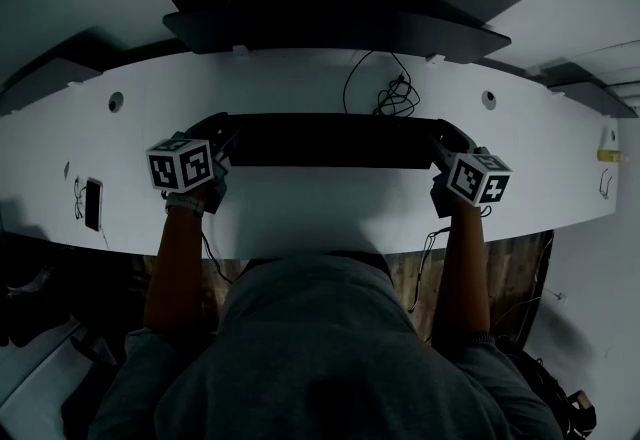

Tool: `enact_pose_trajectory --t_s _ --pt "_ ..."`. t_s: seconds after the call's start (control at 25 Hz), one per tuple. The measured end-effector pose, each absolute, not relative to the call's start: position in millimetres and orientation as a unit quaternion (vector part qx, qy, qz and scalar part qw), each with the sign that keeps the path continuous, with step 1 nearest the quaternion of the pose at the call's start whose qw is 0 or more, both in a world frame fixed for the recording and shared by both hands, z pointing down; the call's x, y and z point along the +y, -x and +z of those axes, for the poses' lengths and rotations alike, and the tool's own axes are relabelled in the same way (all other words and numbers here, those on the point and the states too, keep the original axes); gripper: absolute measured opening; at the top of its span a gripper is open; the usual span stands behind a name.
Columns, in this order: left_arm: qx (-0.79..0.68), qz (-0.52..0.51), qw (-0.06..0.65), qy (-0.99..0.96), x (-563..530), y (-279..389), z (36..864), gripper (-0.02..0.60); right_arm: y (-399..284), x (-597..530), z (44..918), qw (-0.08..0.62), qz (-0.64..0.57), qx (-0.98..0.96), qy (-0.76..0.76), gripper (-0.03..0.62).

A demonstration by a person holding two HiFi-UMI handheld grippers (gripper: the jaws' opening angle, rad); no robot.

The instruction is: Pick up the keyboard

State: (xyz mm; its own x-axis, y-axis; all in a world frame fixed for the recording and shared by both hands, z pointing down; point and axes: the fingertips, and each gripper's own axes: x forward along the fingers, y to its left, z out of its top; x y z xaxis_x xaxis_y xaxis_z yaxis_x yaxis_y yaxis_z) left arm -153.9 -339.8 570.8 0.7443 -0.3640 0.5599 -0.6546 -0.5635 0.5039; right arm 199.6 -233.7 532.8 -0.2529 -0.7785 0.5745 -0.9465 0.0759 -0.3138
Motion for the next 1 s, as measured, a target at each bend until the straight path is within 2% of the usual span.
enact_pose_trajectory --t_s 1.0 --pt "-0.312 0.092 0.207 -0.923 -325 182 382 0.212 -171 -198 355 0.045 0.155 -0.757 -0.633 0.236"
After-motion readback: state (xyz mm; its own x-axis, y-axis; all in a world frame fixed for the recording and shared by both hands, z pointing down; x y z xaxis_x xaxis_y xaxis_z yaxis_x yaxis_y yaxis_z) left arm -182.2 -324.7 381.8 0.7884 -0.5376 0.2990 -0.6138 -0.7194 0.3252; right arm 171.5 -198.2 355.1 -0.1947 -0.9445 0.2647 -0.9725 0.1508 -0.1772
